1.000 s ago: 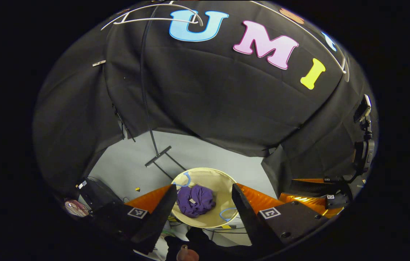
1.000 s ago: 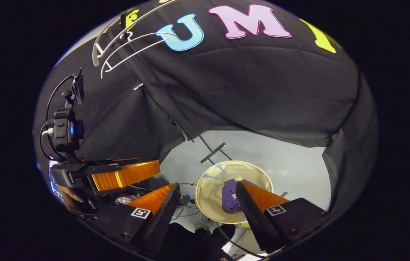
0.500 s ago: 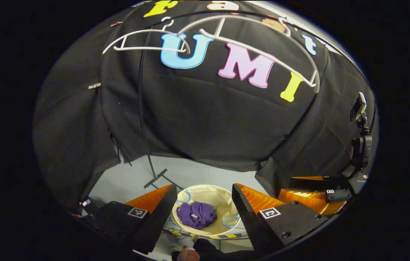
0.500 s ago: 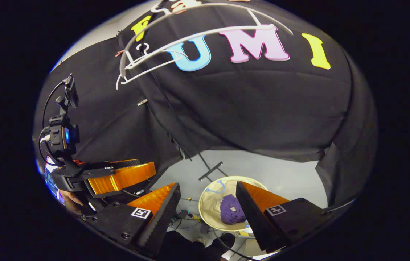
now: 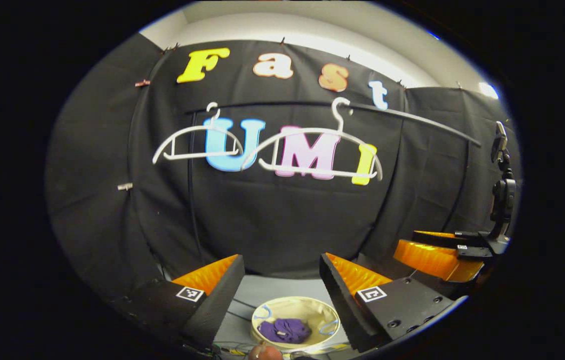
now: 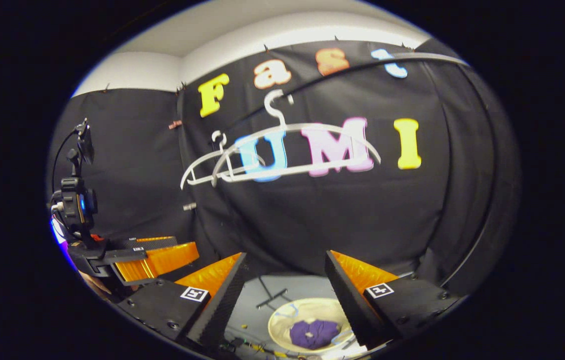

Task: Grasp the clothes on the hanger with both hands and then place them into the laundry hamper below.

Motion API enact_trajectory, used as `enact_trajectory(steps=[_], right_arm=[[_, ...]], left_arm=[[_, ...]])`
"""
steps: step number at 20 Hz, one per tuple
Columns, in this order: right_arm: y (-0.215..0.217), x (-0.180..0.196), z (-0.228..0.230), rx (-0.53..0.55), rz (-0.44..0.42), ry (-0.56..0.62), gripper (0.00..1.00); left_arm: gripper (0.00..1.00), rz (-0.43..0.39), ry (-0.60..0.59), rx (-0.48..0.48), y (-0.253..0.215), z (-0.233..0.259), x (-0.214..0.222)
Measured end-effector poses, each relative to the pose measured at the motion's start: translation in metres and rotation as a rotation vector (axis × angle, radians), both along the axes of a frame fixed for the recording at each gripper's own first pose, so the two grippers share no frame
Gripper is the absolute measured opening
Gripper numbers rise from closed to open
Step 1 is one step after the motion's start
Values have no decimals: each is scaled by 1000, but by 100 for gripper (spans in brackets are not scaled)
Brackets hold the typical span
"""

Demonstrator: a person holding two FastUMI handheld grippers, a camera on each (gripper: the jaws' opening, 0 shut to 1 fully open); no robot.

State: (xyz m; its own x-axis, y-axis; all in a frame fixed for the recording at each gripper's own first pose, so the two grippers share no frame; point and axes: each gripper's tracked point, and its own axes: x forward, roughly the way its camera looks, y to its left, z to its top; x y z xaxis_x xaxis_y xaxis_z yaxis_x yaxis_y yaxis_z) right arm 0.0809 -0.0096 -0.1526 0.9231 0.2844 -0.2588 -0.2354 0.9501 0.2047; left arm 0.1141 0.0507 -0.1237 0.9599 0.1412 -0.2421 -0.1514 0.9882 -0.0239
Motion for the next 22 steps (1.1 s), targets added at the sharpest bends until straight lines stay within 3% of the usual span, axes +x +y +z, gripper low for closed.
enact_trajectory(steps=[4,9,12,22], right_arm=[[4,-17,49,-53,-71,-173,98],[10,-43,101,-131,-129,-340,98],[6,-51,114,-167,-169,-383,100],[-2,-53,119,-164,-193,-411,97]], left_arm=[[95,-39,-190,70,-9,65,-32],[92,-55,-310,124,-15,106,-66],[92,-55,-351,145,-19,124,-85],[95,-88,-376,154,-26,125,-75]])
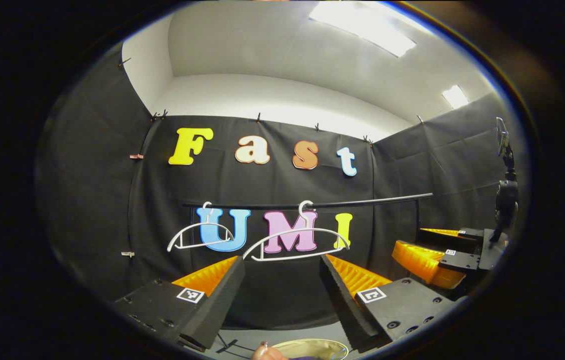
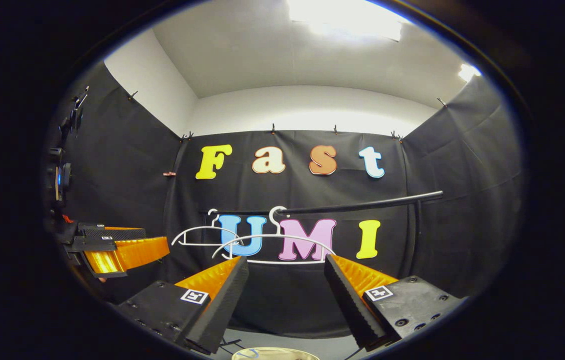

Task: Grasp the clothes on the hanger with both hands and then place them into the laundry hamper below.

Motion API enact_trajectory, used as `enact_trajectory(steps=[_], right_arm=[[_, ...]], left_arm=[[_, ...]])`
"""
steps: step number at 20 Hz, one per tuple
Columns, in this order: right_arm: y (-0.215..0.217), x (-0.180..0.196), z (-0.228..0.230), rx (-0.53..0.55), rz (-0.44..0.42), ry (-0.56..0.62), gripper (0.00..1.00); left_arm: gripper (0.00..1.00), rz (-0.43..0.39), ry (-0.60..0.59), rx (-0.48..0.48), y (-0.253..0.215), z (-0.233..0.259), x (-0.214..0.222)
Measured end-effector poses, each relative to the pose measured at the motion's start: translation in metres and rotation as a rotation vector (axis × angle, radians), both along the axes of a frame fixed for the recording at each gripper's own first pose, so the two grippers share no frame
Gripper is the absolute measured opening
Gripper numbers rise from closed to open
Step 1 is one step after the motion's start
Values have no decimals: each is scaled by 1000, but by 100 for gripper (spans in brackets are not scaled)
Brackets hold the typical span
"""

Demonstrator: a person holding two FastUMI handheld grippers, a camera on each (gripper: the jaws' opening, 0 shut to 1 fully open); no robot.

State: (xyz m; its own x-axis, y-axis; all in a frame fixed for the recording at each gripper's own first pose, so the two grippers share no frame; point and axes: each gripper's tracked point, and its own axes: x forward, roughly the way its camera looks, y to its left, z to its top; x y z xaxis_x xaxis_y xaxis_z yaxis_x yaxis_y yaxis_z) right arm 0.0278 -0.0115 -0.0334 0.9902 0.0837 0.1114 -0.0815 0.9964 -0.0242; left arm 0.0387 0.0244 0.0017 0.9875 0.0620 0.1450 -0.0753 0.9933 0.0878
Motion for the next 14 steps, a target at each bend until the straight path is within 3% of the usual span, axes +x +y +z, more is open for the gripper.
enact_trajectory(steps=[14], right_arm=[[-13,-1,-2,8,-3,5,97]], left_arm=[[95,-6,20,-12,-2,-7,0]])
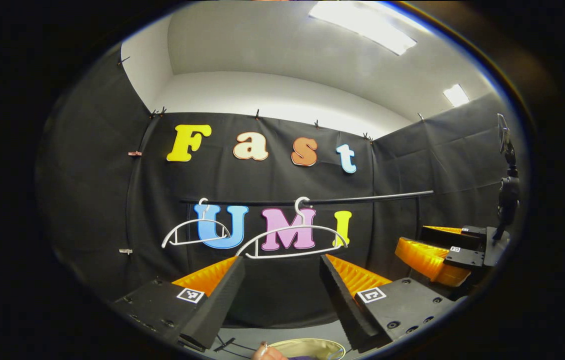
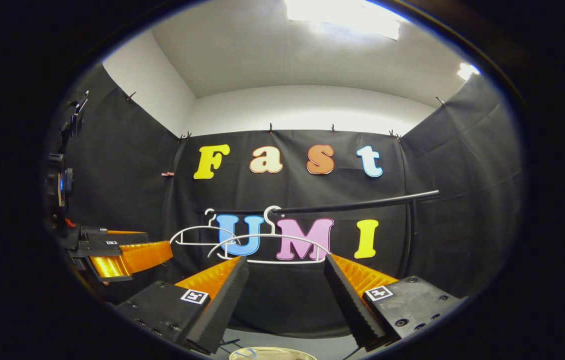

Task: Grasp the clothes on the hanger with both hands and then place them into the laundry hamper below.

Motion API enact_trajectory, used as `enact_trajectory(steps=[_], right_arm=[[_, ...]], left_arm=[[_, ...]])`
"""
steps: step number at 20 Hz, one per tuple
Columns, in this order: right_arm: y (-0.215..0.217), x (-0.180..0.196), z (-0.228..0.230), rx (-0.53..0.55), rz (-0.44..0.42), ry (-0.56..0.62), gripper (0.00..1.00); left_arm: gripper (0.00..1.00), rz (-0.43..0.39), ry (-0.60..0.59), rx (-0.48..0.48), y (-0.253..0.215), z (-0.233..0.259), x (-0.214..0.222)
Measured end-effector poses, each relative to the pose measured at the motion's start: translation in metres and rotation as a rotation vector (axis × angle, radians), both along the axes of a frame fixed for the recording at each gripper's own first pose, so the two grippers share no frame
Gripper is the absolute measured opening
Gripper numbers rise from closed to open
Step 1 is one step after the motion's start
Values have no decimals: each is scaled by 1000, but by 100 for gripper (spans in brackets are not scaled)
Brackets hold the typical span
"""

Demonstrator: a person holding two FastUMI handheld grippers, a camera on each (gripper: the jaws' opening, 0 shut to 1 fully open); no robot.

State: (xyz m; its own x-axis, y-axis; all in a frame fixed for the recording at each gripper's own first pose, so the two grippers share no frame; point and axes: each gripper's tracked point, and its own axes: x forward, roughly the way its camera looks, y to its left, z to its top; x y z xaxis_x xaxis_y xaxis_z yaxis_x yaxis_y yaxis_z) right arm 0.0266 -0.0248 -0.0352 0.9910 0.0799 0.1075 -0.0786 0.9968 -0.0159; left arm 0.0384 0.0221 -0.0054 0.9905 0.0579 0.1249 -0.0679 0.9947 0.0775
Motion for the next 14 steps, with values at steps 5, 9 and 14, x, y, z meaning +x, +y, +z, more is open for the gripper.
enact_trajectory(steps=[5,9,14], right_arm=[[-7,-3,3,6,-10,-4,97],[-7,-4,3,1,-7,-5,100],[-5,-4,2,7,6,-3,97]], left_arm=[[98,-7,0,0,-2,1,-2],[92,-1,3,0,0,0,-4],[95,7,0,-4,1,0,-6]])
